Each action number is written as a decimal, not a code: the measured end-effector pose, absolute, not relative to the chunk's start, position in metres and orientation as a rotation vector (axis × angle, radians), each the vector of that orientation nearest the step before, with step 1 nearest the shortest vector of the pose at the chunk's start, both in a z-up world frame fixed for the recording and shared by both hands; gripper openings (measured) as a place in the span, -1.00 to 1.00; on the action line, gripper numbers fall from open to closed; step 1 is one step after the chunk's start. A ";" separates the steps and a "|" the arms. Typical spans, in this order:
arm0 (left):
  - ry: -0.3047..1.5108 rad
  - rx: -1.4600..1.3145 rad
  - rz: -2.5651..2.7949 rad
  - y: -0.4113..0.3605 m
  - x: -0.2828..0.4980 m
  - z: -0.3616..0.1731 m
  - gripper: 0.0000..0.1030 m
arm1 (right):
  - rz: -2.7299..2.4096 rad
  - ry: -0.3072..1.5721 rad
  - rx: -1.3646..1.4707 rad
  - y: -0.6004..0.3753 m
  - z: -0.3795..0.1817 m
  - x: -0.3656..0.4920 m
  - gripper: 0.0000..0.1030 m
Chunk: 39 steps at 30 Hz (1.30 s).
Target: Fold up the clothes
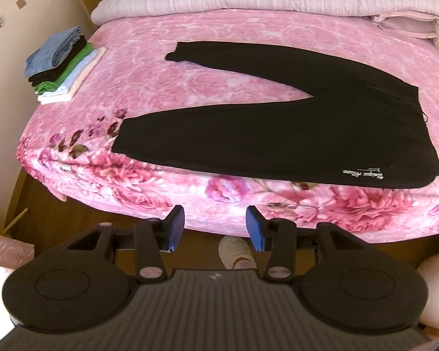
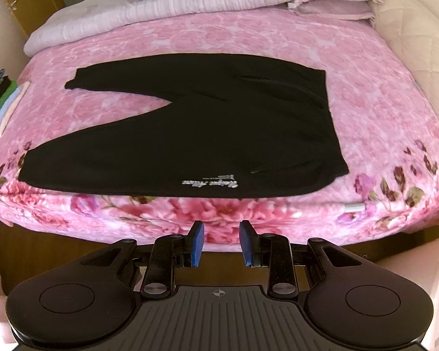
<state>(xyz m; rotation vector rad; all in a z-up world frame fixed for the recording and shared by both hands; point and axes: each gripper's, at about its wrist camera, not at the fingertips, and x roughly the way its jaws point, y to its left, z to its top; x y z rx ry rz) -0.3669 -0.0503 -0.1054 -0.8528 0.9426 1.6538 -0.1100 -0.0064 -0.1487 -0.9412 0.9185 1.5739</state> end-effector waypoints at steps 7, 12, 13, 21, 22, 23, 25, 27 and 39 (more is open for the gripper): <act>0.939 -0.864 1.693 -0.054 -0.377 -0.102 -0.19 | 1.608 0.903 -0.951 -0.004 -0.149 -0.122 -0.41; 0.940 -0.857 1.684 -0.050 -0.371 -0.102 -0.19 | 1.599 0.894 -0.943 -0.003 -0.148 -0.114 -0.41; 0.939 -0.853 1.678 -0.048 -0.368 -0.102 -0.19 | 1.593 0.894 -0.941 -0.003 -0.147 -0.111 -0.41; 0.934 -0.822 1.612 -0.033 -0.339 -0.106 -0.19 | 1.507 0.921 -0.901 -0.003 -0.144 -0.071 -0.41; 0.937 -0.820 1.604 -0.031 -0.335 -0.108 -0.19 | 1.498 0.927 -0.894 -0.003 -0.145 -0.066 -0.41; 0.940 -0.817 1.598 -0.029 -0.332 -0.109 -0.19 | 1.490 0.933 -0.887 -0.002 -0.145 -0.062 -0.41; 0.948 -0.811 1.586 -0.024 -0.326 -0.111 -0.19 | 1.474 0.947 -0.872 0.000 -0.146 -0.053 -0.41; 0.944 -0.800 1.577 -0.020 -0.324 -0.111 -0.19 | 1.466 0.956 -0.843 0.001 -0.144 -0.043 -0.41; 0.877 -0.729 1.501 0.025 -0.319 -0.120 -0.19 | 1.499 0.825 -0.563 0.032 -0.130 -0.003 -0.41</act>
